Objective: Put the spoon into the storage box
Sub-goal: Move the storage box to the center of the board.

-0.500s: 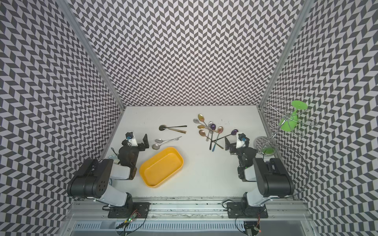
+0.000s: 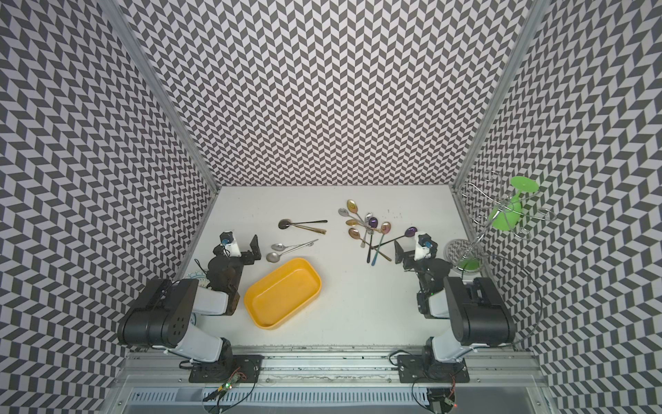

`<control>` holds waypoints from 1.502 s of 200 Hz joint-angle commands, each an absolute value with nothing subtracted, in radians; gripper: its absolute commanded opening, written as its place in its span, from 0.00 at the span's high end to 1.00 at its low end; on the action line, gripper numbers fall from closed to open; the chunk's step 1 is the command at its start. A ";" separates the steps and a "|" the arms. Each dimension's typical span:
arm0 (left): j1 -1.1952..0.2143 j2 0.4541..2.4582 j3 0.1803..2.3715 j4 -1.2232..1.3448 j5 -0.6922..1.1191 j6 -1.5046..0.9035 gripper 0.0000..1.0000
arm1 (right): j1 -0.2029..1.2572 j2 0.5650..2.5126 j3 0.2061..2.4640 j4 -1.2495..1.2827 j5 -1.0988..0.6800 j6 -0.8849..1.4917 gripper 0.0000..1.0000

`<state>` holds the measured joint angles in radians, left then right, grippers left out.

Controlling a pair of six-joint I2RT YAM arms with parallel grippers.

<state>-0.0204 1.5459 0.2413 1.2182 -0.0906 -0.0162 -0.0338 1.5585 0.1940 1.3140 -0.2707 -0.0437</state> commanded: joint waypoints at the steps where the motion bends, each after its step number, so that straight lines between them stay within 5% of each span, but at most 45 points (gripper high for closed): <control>1: -0.029 1.549 0.255 1.230 -0.101 -0.008 0.00 | -0.032 1.566 0.210 1.365 -0.269 -0.048 0.00; 43: -0.029 1.509 0.282 1.161 -0.115 -0.014 0.00 | -0.026 1.520 0.194 1.361 -0.192 -0.021 0.00; 141: -0.005 1.274 0.664 0.304 0.022 0.001 0.00 | -0.019 1.123 0.267 0.923 -0.187 0.156 0.00; 186: -0.043 1.185 0.785 -0.010 0.111 0.077 0.01 | -0.026 1.000 0.324 0.548 0.009 0.734 0.00; 229: -0.012 1.142 0.744 -0.033 0.173 0.117 0.00 | -0.032 1.006 0.325 0.551 -0.318 0.721 0.00; 300: 0.055 1.139 0.713 -0.035 0.297 0.190 0.01 | 0.351 1.114 0.541 0.269 -0.168 0.557 0.00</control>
<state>0.0372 1.1572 0.7341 -0.0250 0.2367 0.1551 0.2249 1.0809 0.4614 0.3523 -0.2398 0.6327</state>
